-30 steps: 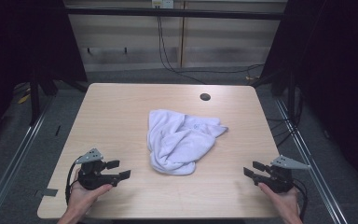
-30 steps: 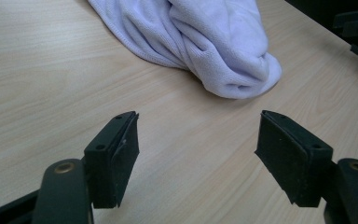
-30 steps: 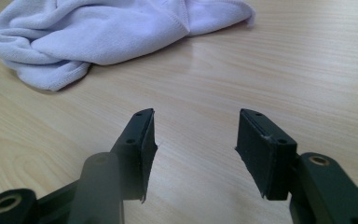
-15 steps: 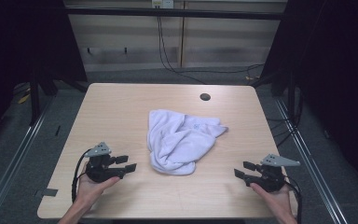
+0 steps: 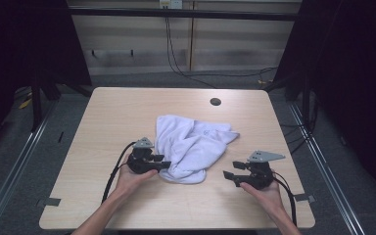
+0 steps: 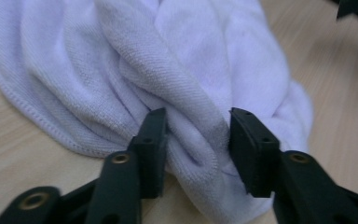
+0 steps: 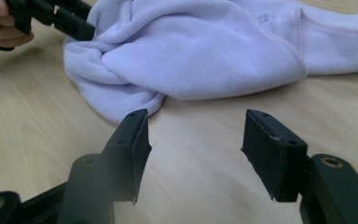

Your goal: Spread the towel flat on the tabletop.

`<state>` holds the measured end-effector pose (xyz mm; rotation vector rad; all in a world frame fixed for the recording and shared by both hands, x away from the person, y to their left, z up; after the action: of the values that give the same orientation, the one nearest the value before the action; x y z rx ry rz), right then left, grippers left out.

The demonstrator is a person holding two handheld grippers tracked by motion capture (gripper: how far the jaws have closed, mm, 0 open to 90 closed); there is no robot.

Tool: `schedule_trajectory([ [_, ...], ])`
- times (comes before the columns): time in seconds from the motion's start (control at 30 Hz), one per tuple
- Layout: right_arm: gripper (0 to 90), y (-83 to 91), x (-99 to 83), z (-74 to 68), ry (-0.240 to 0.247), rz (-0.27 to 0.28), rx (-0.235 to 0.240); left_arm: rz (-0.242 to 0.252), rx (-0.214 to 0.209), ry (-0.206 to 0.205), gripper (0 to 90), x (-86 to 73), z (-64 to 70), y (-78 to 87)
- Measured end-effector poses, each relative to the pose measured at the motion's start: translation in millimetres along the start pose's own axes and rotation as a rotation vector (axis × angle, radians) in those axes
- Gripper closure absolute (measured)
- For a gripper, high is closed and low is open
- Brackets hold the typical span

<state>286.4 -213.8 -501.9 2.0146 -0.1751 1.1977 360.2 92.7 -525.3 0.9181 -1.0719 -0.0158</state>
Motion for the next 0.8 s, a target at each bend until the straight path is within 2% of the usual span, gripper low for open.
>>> schedule_trajectory([
  [0.03, 40.5, 0.0, 0.0, 0.0, 0.0, 0.0, 0.0, 0.0, 0.0, 0.0, 64.9, 0.0, 0.0, 0.0],
  [0.07, 40.2, -4.1, 2.9, 1.9, -0.001, -0.002, -0.002, -0.005, -0.002, -0.012, 64.9, -0.6, 0.6, 0.1],
  [0.13, 40.2, -15.8, 12.5, 7.2, 0.007, -0.006, 0.003, -0.021, 0.003, -0.03, 72.0, -1.8, 0.7, 1.8],
  [0.17, 40.2, -15.8, 12.5, 7.2, 0.007, -0.006, 0.003, -0.025, 0.003, -0.027, 72.0, -2.4, 1.1, 1.9],
  [0.2, 40.5, -24.6, 19.9, 11.3, 0.007, -0.006, 0.011, -0.03, -0.005, -0.036, 73.4, -4.3, 3.2, 0.4],
  [0.23, 40.5, -24.6, 19.9, 11.3, 0.007, -0.006, 0.011, -0.03, -0.005, -0.036, 73.6, -4.3, 3.2, 0.4],
  [0.27, 40.6, -35.8, 28.4, 16.8, 0.017, -0.008, 0.008, -0.033, -0.006, -0.047, 73.7, -5.2, 6.0, 0.2],
  [0.3, 40.6, -35.8, 28.4, 16.8, 0.017, -0.008, 0.008, -0.033, -0.006, -0.047, 73.7, -5.2, 6.0, 0.2],
  [0.33, 40.2, -47.8, 36.3, 22.3, 0.015, -0.006, 0.014, -0.044, -0.024, -0.052, 73.6, -7.1, 8.1, 1.7],
  [0.37, 40.2, -47.8, 36.3, 22.3, 0.015, -0.006, 0.014, -0.044, -0.024, -0.052, 73.7, -7.1, 8.1, 1.7],
  [0.4, 39.4, -62.4, 42.6, 25.8, 0.017, -0.015, 0.012, -0.046, -0.04, -0.054, 73.6, -9.8, 9.9, 3.3],
  [0.43, 39.4, -62.4, 42.6, 25.8, 0.017, -0.015, 0.012, -0.046, -0.04, -0.054, 73.6, -9.8, 9.9, 3.3],
  [0.47, 38.4, -77.1, 44.9, 26.8, 0.034, -0.039, 0.018, -0.048, -0.053, -0.058, 73.6, -12.9, 12.5, 6.0],
  [0.5, 38.4, -77.1, 44.9, 26.8, 0.034, -0.039, 0.018, -0.048, -0.053, -0.058, 73.6, -12.9, 12.5, 6.0],
  [0.53, 39.0, -90.7, 42.2, 25.8, 0.03, -0.068, 0.019, -0.051, -0.05, -0.072, 73.5, -15.8, 16.0, 9.3],
  [0.57, 39.0, -90.7, 42.2, 25.8, 0.03, -0.068, 0.019, -0.051, -0.05, -0.072, 73.6, -15.8, 16.0, 9.3],
  [0.6, 46.4, -101.0, 33.1, 21.1, 0.014, -0.111, 0.036, -0.06, -0.059, -0.083, 73.6, -18.8, 19.3, 12.1],
  [0.63, 46.4, -101.0, 33.1, 21.1, 0.014, -0.111, 0.036, -0.06, -0.059, -0.083, 73.6, -18.8, 19.3, 12.1],
  [0.67, 57.5, -101.3, 29.0, 15.1, 0.016, -0.112, 0.025, -0.071, -0.081, -0.077, 73.5, -23.1, 23.8, 16.2],
  [0.7, 57.5, -101.3, 29.0, 15.1, 0.016, -0.112, 0.025, -0.071, -0.081, -0.077, 73.4, -23.1, 23.8, 16.2],
  [0.73, 68.5, -98.3, 25.7, 8.4, 0.036, -0.134, 0.035, -0.082, -0.093, -0.085, 73.2, -26.9, 29.3, 20.9],
  [0.77, 68.5, -98.3, 25.7, 8.4, 0.036, -0.134, 0.035, -0.082, -0.093, -0.085, 73.0, -26.9, 29.3, 20.9],
  [0.8, 73.5, -94.0, 20.5, 0.9, 0.053, -0.148, 0.05, -0.096, -0.115, -0.082, 72.7, -31.6, 37.2, 25.6],
])
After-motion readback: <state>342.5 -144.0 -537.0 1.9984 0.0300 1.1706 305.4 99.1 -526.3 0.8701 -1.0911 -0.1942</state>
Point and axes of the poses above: each handheld gripper's, and its own axes: y roughly backward along the jaws, x roughly out of its top, z roughly to its right, the point moved 5 cm from there along -y, roughly forward along the jaws, and after that the axes turned 8 degrees about x, right-handed, at the moved point
